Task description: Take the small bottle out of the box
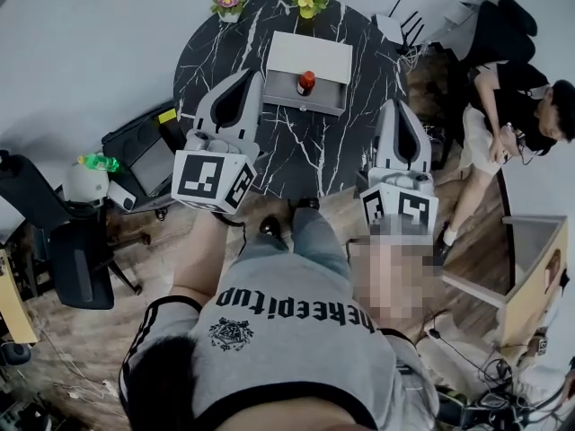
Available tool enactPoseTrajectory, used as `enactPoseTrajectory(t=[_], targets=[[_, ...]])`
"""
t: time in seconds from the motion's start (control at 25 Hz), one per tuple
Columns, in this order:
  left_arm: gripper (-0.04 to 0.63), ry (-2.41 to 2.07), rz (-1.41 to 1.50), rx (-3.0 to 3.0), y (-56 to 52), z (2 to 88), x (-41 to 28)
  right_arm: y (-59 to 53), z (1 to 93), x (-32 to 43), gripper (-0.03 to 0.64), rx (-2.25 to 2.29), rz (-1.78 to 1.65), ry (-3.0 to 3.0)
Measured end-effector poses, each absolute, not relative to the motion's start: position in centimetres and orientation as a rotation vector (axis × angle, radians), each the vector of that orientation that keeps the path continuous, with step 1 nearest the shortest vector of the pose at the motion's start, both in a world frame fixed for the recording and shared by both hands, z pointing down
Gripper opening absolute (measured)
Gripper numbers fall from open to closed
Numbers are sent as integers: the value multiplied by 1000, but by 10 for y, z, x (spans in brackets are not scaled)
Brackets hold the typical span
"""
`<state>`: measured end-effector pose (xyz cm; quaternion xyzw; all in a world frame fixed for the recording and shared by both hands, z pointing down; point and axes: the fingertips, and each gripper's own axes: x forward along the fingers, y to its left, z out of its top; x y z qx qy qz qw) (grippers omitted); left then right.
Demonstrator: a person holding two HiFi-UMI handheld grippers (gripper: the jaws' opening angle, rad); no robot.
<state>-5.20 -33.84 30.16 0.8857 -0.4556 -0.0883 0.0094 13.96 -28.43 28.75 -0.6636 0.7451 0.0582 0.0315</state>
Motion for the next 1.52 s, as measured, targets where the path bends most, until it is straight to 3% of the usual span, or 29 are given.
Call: enactPoseTrajectory(t=[1.0,1.52], targets=[[8,-1369,261,2540,-418,483,37,-370,402,162,0,-1914,-234,2568],[172,-1274,396,2489,-454,549,79,-374,424,193,0,-1977,-296,2567]])
